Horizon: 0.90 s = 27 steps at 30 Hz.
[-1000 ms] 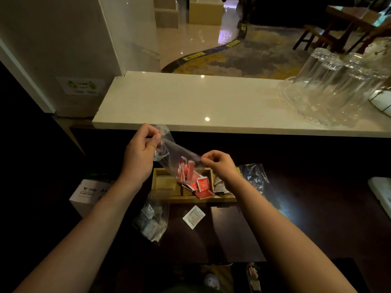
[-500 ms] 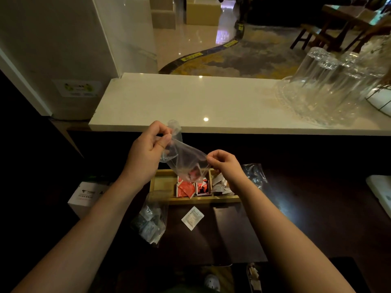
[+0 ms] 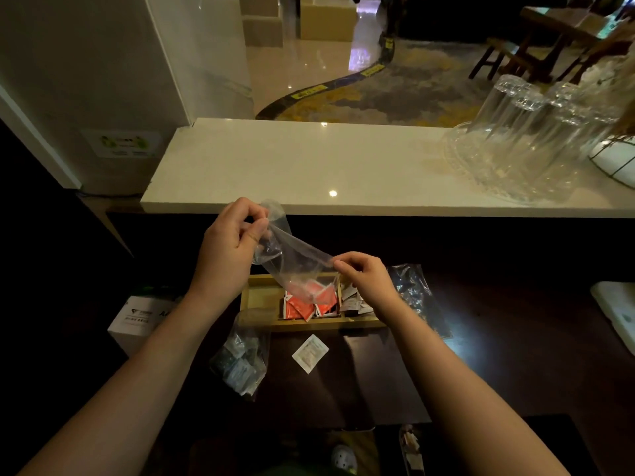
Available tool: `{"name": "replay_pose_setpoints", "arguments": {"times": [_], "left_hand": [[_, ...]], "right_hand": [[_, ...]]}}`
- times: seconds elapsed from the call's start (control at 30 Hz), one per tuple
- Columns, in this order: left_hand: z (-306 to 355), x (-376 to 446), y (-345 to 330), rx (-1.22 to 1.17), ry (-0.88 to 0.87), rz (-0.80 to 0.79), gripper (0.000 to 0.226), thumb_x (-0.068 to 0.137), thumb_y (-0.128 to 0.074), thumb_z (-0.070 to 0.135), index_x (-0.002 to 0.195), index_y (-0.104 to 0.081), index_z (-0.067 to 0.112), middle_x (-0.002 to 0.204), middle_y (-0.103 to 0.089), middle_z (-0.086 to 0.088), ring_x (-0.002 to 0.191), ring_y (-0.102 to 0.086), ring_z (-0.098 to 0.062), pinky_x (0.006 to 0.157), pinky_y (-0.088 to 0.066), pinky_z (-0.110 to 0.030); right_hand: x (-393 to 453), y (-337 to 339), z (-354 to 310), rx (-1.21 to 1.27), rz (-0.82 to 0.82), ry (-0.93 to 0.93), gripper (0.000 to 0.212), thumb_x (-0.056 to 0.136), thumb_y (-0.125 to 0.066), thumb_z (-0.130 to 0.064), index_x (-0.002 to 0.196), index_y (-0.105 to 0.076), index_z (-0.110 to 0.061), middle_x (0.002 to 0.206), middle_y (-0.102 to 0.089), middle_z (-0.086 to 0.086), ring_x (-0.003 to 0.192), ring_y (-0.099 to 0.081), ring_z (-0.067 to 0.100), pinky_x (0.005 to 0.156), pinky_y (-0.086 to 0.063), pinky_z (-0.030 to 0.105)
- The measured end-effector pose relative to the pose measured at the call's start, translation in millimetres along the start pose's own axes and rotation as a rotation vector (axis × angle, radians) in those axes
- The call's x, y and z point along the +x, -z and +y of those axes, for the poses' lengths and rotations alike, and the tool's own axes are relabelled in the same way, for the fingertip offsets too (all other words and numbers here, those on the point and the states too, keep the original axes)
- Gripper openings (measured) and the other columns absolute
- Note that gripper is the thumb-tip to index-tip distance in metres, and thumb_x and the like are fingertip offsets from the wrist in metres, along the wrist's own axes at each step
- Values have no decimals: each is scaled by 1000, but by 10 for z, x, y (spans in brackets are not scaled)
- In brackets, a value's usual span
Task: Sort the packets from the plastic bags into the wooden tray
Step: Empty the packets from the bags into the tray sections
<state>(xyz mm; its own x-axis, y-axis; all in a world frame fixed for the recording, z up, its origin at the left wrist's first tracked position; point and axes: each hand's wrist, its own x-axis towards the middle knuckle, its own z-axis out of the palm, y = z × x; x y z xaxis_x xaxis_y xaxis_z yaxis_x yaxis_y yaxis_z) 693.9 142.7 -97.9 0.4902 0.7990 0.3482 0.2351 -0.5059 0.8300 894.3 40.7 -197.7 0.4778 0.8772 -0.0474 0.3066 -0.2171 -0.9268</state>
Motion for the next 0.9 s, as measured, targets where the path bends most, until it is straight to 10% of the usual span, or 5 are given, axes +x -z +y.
{"name": "replay_pose_setpoints", "arguments": {"times": [0.4,0.6,0.9], "left_hand": [[-837,-387,-274,145,205,-53,7,91,-56,14,86,-55,19,82,-63,-1,78,-62,-17,62,-45,-23],[-1456,-829,-354,483,376,-395,26,92,-53,24,118,-56,19,124,-57,-1,112,-52,-19,84,-47,-34],[-1596,-891,-318,659,252,-374,41,90,-55,13,129,-52,22,129,-56,2,122,-45,-17,92,-46,-33]], "right_hand": [[-219,541,396,-142,514,-43,10,89,-63,-18,80,-67,-20,73,-66,-6,66,-57,1,60,-41,12],[-490,912,740,-294,765,-183,13,90,-58,-22,91,-69,-16,81,-68,1,80,-63,20,69,-44,30],[-592,1088,1220,-648,680,-369,15,91,-51,-25,88,-64,-19,89,-68,7,78,-62,28,61,-47,34]]}}
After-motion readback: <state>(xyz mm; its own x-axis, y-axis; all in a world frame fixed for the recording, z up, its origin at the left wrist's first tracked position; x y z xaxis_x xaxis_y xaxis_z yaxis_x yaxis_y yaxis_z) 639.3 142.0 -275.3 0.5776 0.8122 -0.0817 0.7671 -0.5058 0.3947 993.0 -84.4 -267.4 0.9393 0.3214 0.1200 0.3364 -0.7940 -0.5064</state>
